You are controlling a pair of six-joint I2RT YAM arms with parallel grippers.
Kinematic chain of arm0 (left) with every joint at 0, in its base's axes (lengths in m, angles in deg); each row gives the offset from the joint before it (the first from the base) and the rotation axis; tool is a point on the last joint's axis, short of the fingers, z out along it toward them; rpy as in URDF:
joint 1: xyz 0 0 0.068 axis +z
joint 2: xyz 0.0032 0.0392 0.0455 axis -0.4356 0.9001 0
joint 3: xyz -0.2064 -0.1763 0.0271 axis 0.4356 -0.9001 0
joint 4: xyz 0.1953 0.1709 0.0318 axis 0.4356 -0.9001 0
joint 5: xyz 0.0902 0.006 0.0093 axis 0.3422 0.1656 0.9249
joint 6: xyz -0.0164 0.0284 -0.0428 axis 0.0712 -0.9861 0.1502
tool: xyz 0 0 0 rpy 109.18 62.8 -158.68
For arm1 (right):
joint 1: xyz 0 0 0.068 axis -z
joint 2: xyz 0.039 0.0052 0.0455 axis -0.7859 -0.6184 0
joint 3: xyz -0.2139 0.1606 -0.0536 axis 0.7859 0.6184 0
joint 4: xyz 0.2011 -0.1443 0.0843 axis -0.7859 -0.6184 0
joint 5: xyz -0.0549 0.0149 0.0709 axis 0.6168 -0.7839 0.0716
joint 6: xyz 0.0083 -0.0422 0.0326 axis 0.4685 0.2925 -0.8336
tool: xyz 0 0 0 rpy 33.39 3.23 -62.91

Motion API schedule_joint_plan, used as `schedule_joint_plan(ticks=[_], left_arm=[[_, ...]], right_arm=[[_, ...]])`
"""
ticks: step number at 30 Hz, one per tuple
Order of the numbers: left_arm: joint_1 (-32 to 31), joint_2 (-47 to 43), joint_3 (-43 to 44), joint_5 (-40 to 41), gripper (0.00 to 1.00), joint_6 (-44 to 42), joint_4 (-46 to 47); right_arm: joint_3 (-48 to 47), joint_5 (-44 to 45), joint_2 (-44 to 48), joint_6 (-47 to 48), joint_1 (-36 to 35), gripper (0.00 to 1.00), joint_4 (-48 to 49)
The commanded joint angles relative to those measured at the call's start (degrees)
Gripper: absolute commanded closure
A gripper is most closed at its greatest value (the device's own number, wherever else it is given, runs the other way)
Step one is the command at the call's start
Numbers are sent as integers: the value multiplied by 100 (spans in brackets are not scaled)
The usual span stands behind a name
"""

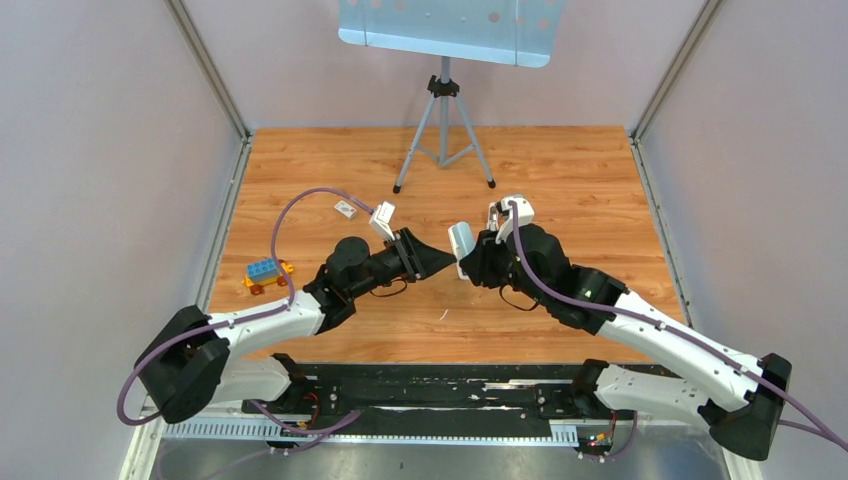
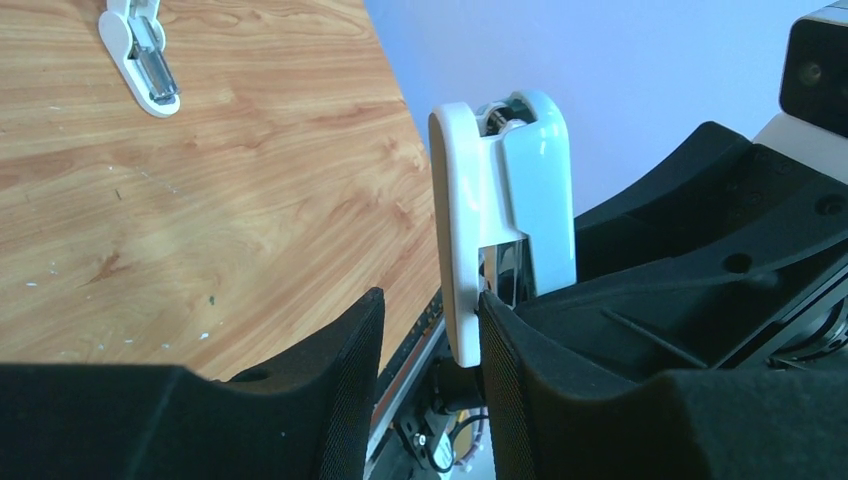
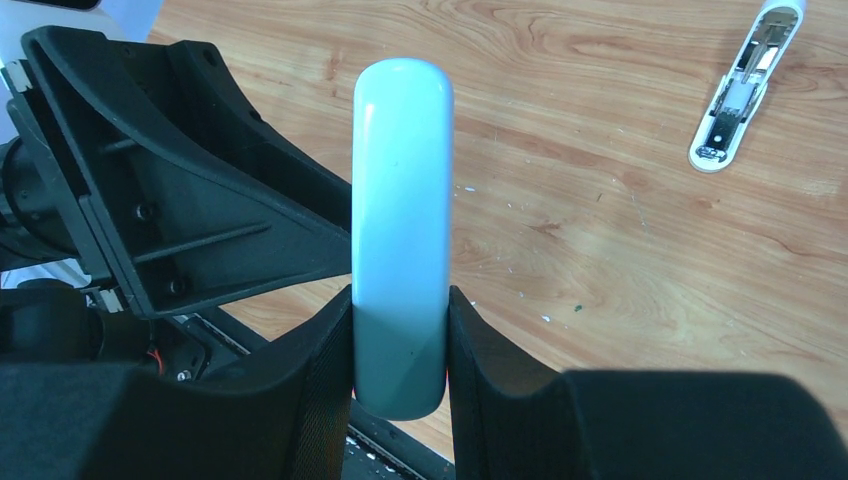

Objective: Load the staples into the stapler

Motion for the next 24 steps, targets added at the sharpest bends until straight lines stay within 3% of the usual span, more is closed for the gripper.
schedule_joint_plan(ticks=[1,10,24], left_arm=[[-49,20,-7,107,57,-2,231],[-93,-439,19,611,56,-159,-498],[-109,61,212,383,57,-59,-209]], right_arm=[[-110,214,-40,-63,-165,100,178],[-64,307,-14,-93,-179,100,193],[-90,271,-169,-65,-273,100,310]])
